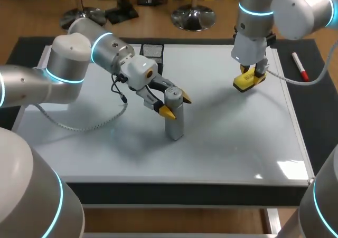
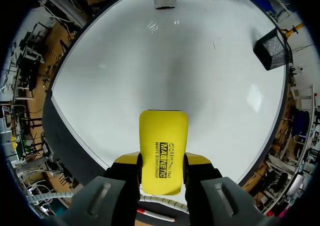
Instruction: Pick up the inspection probe, press it on each red-marked spot on the whiteboard one by one, put down the probe, pick up the eraser, and wipe off all the red marks.
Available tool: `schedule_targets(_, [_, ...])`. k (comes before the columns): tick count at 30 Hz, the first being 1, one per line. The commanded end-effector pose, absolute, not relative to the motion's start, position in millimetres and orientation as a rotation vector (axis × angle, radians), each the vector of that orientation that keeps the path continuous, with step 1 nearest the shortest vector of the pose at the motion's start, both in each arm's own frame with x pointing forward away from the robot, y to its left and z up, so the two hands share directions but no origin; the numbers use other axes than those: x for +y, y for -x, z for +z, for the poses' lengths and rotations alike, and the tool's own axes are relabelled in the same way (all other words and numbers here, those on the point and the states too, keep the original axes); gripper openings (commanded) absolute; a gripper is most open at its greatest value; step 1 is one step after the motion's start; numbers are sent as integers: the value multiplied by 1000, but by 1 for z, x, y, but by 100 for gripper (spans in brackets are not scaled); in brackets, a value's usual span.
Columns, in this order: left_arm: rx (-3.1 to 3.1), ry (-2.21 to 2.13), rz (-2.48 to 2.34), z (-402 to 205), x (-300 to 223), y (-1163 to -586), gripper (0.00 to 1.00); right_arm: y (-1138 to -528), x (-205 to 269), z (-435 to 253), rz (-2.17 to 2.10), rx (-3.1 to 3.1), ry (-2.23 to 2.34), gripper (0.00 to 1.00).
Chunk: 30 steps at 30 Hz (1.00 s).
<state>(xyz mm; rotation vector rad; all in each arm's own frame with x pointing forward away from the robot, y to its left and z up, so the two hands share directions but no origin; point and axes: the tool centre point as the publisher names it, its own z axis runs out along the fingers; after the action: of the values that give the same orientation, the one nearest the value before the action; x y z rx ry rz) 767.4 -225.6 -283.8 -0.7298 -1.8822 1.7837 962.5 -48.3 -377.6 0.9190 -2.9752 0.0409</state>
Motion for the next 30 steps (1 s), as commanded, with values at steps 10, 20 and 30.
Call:
schedule_targets(10, [-1868,715,1762,-292,-229,-778,0,-964,-48,-377,44,-2971,-919,0])
schedule_targets(20, [-1865,711,1764,-294,-229,-777,0,-964,-48,-377,44,-2971,-919,0])
schedule_targets(30, [-1875,712,1761,-292,-227,-777,0,-964,-48,-377,44,-2971,-919,0])
